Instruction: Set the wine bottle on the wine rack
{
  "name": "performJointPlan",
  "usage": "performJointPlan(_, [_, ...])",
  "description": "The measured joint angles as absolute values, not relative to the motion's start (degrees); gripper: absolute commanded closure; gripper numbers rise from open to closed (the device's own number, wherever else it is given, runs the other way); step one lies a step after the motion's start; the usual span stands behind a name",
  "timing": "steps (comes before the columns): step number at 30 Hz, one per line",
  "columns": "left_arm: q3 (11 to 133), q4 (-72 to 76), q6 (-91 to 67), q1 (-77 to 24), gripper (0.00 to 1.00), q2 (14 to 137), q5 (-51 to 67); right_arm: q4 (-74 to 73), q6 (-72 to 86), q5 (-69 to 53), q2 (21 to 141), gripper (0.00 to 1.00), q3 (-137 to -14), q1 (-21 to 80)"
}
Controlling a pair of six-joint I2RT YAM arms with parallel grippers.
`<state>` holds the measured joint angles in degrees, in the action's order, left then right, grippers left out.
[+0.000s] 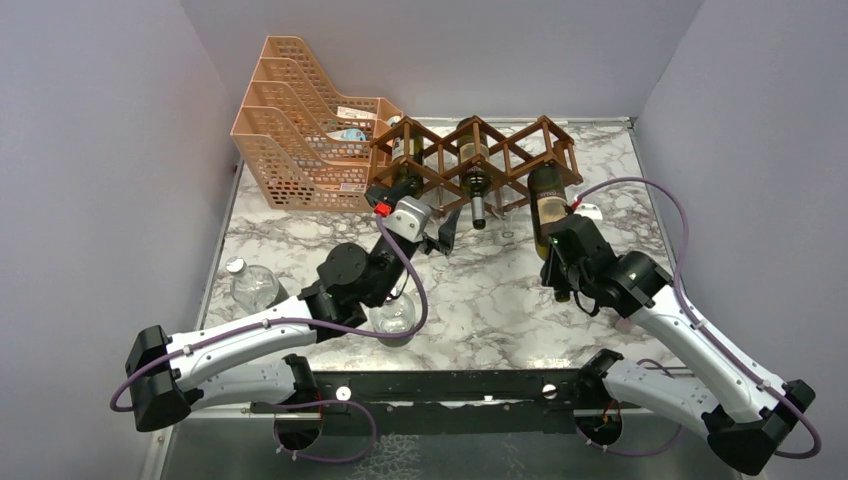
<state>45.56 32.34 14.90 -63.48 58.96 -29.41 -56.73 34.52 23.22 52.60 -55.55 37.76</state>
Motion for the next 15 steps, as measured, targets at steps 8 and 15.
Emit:
performJointPlan(8, [46.7, 29.2, 13.6, -63.5, 0.01, 58.6, -29.4, -55.9, 36.1, 23.2, 53.4, 0.99, -53.2, 37.8])
performJointPlan(15, [48.1, 26.6, 11.9, -63.5, 0.01, 57.7, -29.3, -53.5, 36.5, 23.4, 57.0, 0.99, -51.5, 37.8])
